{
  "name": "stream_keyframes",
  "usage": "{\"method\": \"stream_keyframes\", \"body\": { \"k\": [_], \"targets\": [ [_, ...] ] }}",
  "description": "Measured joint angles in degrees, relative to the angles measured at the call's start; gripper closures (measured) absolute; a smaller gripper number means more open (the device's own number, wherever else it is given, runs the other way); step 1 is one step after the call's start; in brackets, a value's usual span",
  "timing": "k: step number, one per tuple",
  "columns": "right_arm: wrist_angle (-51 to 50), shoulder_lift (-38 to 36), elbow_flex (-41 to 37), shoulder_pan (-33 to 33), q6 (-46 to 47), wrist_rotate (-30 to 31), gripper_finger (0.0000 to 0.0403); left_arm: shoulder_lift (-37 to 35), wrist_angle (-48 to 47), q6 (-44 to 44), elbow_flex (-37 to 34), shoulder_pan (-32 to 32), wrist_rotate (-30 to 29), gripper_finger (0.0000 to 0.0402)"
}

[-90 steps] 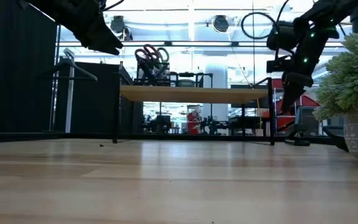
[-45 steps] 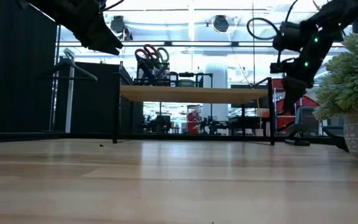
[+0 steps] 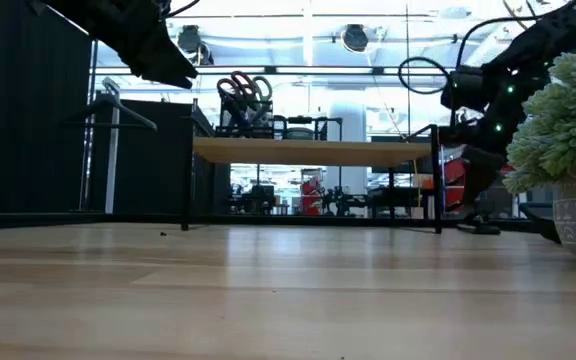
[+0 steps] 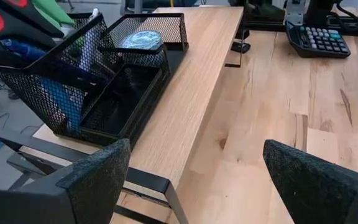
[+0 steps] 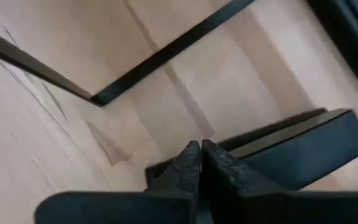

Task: Pick and place office supplies into organizer
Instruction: Remove the green scented candle from the desk organizer on the shelf

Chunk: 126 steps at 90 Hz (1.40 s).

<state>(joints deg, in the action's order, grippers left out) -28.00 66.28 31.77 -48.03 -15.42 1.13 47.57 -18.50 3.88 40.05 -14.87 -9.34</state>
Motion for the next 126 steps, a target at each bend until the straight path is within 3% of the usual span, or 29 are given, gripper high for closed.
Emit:
{"method": "stream_keyframes", "body": {
  "k": [32,80,126],
  "targets": [
    [-0.1,0.9,-0.2,0.2,-1.9,0.4,0.0403,0.0,0.0,-0.1,0.0,0.0,0.0,0.0045],
    [1.1,-2.3,0.7,0.9,4.0,0.4,0.0403,0.0,0.0,-0.1,0.0,0.0,0.0,0.0045],
    [-18.5,-13.8,20.7,0.9,11.6,0.5,0.0403,0.0,1.7,1.0,0.0,0.0,-0.6,0.0045]
  ]
}}
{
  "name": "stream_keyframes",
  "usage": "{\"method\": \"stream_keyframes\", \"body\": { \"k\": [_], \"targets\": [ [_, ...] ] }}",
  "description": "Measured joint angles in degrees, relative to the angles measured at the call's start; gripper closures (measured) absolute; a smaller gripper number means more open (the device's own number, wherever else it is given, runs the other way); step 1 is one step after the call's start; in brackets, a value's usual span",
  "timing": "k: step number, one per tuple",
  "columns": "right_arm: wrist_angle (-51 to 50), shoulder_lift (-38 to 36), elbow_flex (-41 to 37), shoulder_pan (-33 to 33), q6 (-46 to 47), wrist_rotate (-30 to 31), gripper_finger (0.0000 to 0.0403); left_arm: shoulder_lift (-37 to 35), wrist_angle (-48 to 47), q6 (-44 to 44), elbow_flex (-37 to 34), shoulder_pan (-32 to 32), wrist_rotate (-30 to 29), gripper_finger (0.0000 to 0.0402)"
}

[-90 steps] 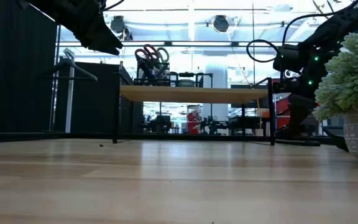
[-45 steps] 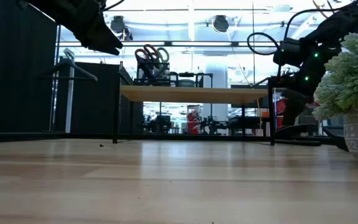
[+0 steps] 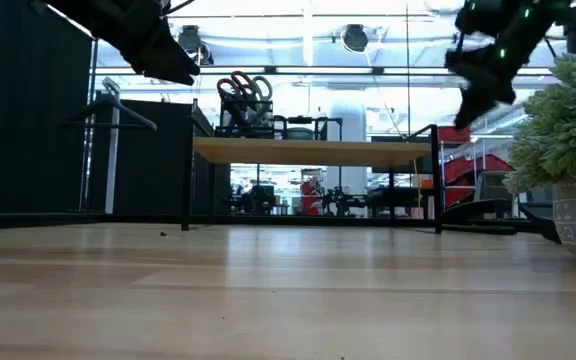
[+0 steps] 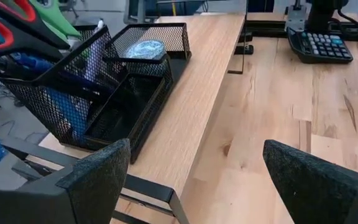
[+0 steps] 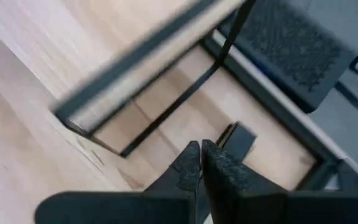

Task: Pick and place office supplies into organizer
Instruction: Remove the green scented candle from the desk organizer on the shelf

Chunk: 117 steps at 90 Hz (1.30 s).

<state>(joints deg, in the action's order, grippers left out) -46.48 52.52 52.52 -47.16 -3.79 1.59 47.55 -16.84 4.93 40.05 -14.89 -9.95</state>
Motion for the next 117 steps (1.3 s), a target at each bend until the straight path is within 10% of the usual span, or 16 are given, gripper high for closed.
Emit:
{"method": "stream_keyframes", "body": {
  "k": [16,42,60,93,117],
  "targets": [
    [6.5,-0.4,6.3,0.0,14.3,-2.3,0.0403,0.0,0.9,0.6,0.0,-0.2,-1.7,0.0045],
    [30.0,4.8,7.0,5.1,17.0,-22.3,0.0399,0.0,5.0,1.9,0.0,-0.2,-2.3,0.0045],
    [42.7,13.8,7.6,12.1,16.2,-23.0,0.0327,0.1,7.0,1.5,0.0,-0.2,-2.3,0.0045],
    [20.3,34.6,41.1,15.1,2.6,-22.0,0.0096,0.2,6.9,2.1,0.0,-0.5,-2.3,0.0045],
    [13.3,45.4,57.3,15.0,-4.2,-14.5,0.0058,0.2,5.0,3.0,0.0,-0.5,-2.3,0.0045]
  ]
}}
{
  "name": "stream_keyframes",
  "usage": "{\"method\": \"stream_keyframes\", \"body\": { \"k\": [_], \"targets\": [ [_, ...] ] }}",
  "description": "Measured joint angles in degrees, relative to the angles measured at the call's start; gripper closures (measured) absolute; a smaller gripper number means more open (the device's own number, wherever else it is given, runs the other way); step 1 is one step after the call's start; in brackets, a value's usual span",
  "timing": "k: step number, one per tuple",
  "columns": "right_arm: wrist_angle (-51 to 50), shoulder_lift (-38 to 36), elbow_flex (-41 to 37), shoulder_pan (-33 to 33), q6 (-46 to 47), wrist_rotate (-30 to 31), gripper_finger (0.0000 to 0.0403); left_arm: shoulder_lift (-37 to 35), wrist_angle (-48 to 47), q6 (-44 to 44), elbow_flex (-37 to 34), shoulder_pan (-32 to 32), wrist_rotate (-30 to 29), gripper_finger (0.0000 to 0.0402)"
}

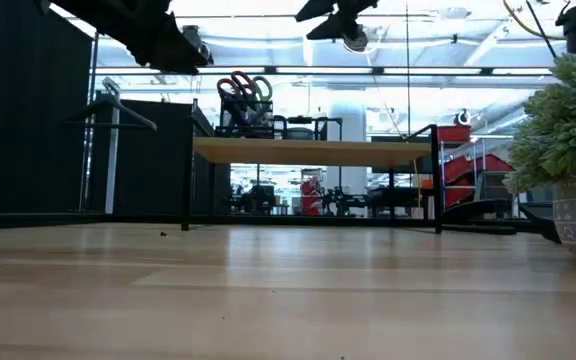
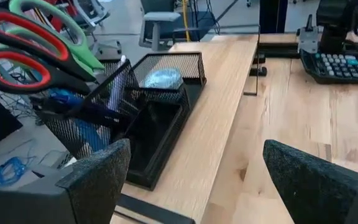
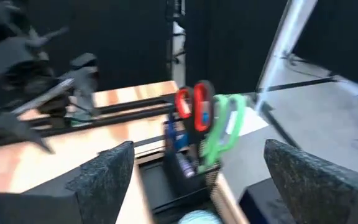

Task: Pick and place office supplies into organizer
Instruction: Remove the green scented candle from the desk organizer on the shelf

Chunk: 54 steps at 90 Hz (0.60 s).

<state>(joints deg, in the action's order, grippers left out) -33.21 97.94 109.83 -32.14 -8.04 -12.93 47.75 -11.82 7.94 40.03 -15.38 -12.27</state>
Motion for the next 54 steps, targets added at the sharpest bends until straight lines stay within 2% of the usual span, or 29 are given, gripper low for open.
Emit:
{"method": "stream_keyframes", "body": {
  "k": [18,34,54],
  "targets": [
    [-2.3,5.5,0.8,0.0,-0.5,0.1,0.0057,0.0,0.1,0.0,0.0,0.0,0.0,0.0045],
    [-9.1,10.1,0.8,0.0,-3.4,5.8,0.0057,0.0,0.1,0.0,0.0,0.0,0.0,0.0045],
    [-11.4,13.1,0.8,0.1,-3.8,5.9,0.0057,0.0,0.2,0.0,0.0,0.0,0.0,0.0045]
  ]
}}
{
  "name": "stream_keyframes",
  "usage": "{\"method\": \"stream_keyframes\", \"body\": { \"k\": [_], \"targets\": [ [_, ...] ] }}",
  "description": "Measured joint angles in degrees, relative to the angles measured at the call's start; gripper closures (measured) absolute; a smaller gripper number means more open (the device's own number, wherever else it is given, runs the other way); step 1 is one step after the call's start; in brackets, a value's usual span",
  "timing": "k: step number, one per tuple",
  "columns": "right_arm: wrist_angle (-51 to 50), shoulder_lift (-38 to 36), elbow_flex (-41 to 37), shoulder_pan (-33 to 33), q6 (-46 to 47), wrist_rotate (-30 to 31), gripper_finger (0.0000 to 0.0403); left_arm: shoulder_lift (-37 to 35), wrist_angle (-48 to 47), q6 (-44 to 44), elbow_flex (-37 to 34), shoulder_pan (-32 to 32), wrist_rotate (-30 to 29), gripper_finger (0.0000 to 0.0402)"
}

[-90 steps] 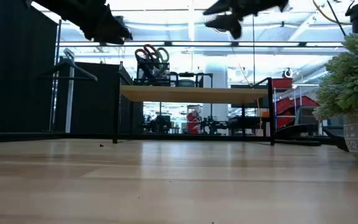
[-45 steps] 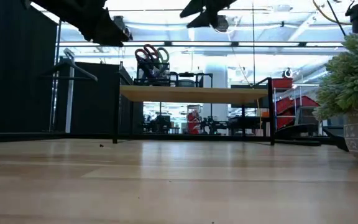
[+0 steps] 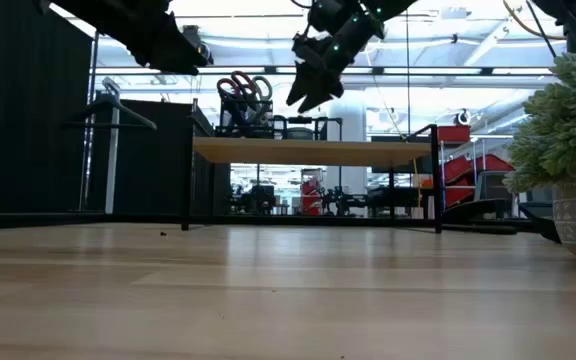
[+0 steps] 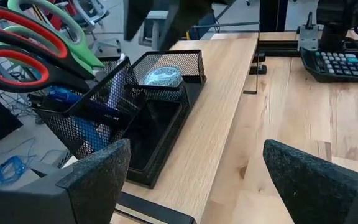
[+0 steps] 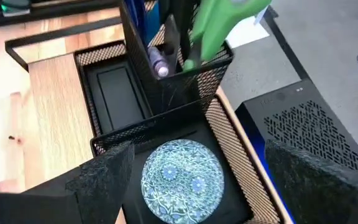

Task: Pick and place office supplies into organizer
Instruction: Remove the green scented candle from the desk organizer on the shelf

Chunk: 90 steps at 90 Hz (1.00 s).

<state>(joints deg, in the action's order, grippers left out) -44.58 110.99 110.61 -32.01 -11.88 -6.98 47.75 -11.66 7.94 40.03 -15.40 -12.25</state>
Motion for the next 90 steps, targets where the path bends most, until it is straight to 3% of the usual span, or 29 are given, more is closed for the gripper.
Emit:
{"method": "stream_keyframes", "body": {
  "k": [90],
  "targets": [
    [-3.1,6.6,0.0,1.9,0.1,2.8,0.0068,0.0,0.0,0.0,0.0,0.0,0.1,0.0045]
  ]
}}
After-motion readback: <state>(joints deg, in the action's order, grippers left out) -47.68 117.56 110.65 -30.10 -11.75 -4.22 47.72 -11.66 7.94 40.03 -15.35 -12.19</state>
